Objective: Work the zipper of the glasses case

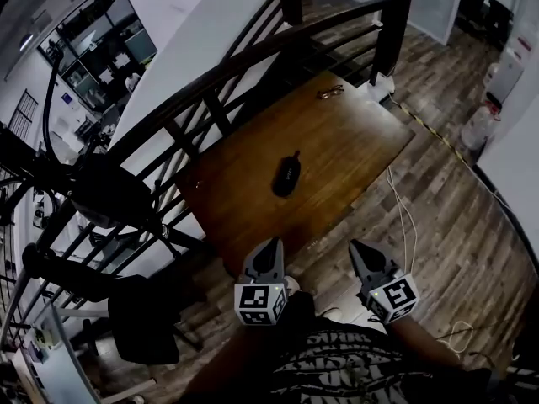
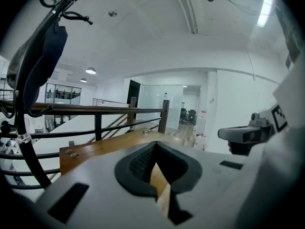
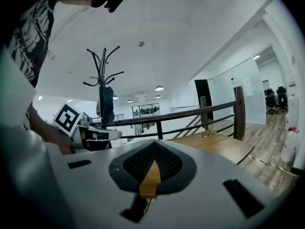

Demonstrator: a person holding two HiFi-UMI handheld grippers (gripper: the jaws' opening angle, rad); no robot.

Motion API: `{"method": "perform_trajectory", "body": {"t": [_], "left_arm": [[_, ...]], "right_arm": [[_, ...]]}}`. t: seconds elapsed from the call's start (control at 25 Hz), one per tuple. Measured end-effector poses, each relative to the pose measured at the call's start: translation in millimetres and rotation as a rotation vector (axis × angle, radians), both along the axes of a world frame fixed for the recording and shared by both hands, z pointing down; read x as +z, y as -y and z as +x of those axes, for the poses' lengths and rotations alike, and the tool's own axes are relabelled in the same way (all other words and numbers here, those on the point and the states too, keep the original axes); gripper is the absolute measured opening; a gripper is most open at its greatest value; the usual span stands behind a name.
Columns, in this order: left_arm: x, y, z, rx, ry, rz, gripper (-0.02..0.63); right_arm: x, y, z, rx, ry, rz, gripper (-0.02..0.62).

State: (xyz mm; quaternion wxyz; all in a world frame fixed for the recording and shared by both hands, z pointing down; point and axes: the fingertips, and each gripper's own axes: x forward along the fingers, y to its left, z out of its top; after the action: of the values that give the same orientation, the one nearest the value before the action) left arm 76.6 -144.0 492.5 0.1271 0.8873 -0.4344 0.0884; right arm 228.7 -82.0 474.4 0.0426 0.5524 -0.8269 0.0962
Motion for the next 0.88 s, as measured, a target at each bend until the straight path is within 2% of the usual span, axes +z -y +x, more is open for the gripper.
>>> {"method": "perform_trajectory", "body": {"t": [0.24,0.48,0.6,0.76,0.88], "left_arm": [[-6,64,14,0.051,-0.052,-0.007,0.006],[-3,118,9,0.077,-0.106,-0.028,0.006],[0,142,-3,0.071,-0.094,-0.036,0.006],[19,157,-26,0.043,-0.053,-0.092,0.006],[43,179,-23,0.045,-0.012,-0.121,0.006]], "right_arm": [[-15,51,-1,0.016,-0.056,-0.016,-0.002],[-19,87,10,0.104,-0.093,-0.028,-0.002],[-17,106,0,0.116,-0.077,-0.024,-0.002],[-11,116,-28,0.043,-0.097,-0.07,-0.002],[1,145,-23,0.017,-0.105,-0.079,-0.002]]}}
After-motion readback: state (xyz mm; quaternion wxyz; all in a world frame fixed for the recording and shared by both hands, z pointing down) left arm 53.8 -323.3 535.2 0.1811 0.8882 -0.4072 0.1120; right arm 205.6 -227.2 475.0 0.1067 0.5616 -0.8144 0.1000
